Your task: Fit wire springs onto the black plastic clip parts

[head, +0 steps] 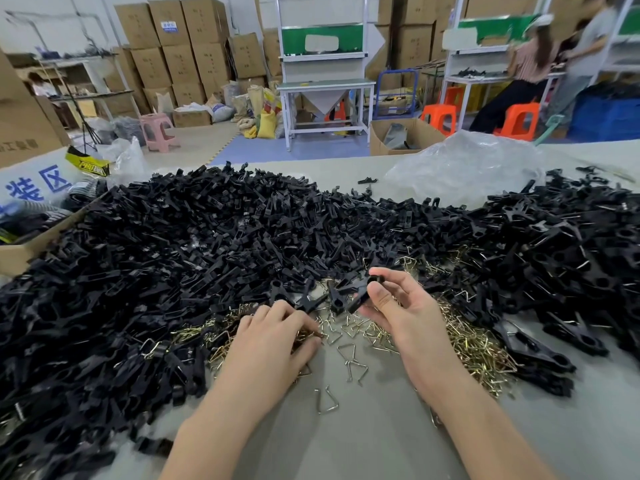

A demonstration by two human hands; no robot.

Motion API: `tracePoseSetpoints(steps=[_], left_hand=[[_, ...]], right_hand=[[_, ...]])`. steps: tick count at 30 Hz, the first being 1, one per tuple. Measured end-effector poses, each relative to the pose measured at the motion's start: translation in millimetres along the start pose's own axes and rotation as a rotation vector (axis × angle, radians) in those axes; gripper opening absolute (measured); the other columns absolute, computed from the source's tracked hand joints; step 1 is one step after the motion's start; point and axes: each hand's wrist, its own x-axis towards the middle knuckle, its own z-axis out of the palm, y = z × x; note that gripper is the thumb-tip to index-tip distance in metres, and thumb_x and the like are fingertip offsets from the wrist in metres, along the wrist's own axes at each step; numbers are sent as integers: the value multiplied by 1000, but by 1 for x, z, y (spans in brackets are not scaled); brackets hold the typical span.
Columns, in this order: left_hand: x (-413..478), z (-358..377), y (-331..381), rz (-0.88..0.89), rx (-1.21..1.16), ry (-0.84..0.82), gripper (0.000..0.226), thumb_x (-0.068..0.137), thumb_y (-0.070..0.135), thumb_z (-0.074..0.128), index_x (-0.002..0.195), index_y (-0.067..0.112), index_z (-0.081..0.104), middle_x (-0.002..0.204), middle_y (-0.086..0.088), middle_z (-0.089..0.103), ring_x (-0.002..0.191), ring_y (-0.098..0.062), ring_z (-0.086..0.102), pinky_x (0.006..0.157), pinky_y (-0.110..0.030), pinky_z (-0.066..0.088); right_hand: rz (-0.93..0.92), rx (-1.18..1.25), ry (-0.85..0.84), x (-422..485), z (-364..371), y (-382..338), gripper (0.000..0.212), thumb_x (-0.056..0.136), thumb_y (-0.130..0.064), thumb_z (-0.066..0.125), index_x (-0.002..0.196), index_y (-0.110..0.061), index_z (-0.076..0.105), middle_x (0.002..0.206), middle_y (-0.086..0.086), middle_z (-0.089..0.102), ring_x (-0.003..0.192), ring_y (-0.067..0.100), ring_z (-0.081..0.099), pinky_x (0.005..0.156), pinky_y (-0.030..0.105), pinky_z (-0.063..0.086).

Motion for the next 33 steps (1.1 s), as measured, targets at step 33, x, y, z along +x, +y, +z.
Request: tracePoseSetpoints(steps=[33], left_hand=[[3, 1, 15, -63, -757, 198, 28, 100, 14, 57, 107, 41, 60, 94, 23, 68, 86, -6, 69, 75, -16, 52]], right_hand=[[149, 211, -173, -6, 6, -5, 32, 78, -19, 72, 109, -11, 70, 99, 12, 74, 97, 27, 75, 78, 29, 60]])
